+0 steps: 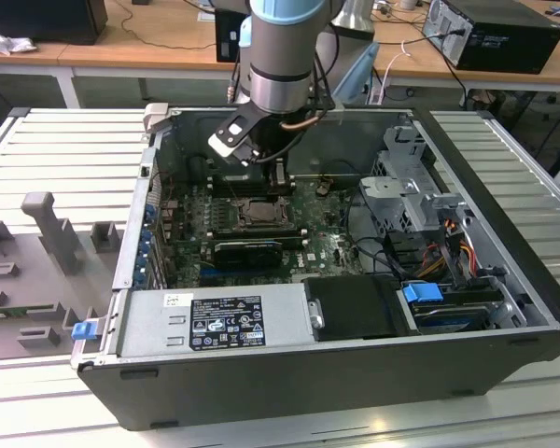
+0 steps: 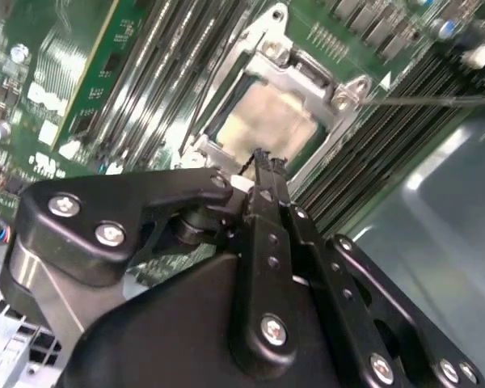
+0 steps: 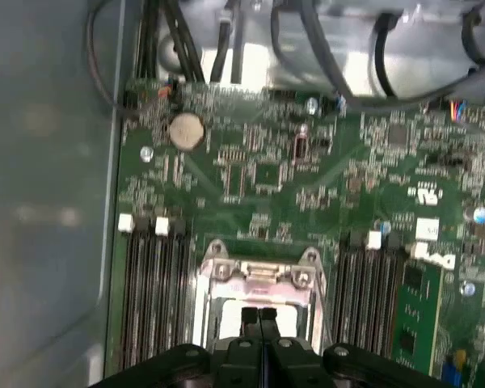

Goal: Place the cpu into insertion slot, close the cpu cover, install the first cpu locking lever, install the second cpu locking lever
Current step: 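Close the cpu cover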

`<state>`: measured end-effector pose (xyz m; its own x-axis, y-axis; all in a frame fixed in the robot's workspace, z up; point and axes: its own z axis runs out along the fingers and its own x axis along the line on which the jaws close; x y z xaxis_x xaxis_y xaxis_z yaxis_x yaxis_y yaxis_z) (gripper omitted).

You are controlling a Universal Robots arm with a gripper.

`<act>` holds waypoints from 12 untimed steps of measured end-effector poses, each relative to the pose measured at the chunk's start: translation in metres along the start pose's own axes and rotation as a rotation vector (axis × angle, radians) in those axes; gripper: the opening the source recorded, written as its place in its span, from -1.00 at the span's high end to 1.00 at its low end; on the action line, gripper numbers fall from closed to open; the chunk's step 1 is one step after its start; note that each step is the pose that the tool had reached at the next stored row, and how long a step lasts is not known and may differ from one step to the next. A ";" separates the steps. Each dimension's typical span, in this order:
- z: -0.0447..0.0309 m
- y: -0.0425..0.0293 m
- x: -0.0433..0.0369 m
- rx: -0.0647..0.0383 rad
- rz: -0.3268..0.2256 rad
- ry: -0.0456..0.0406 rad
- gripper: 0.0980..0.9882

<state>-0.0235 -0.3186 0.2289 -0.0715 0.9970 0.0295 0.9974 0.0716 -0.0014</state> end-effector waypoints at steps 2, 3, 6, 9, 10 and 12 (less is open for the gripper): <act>0.0000 -0.0035 0.0002 0.000 0.000 -0.0001 0.98; 0.0000 -0.0050 0.0003 0.000 0.000 -0.0001 0.98; 0.0000 -0.0085 0.0006 0.000 0.000 -0.0001 0.98; 0.0000 -0.0123 0.0008 0.000 0.000 -0.0001 0.98; 0.0000 -0.0131 0.0009 0.000 0.000 -0.0001 0.98; -0.0001 -0.0140 0.0009 0.000 0.000 -0.0002 0.98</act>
<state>-0.0375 -0.3187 0.2290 -0.0716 0.9970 0.0294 0.9974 0.0717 -0.0015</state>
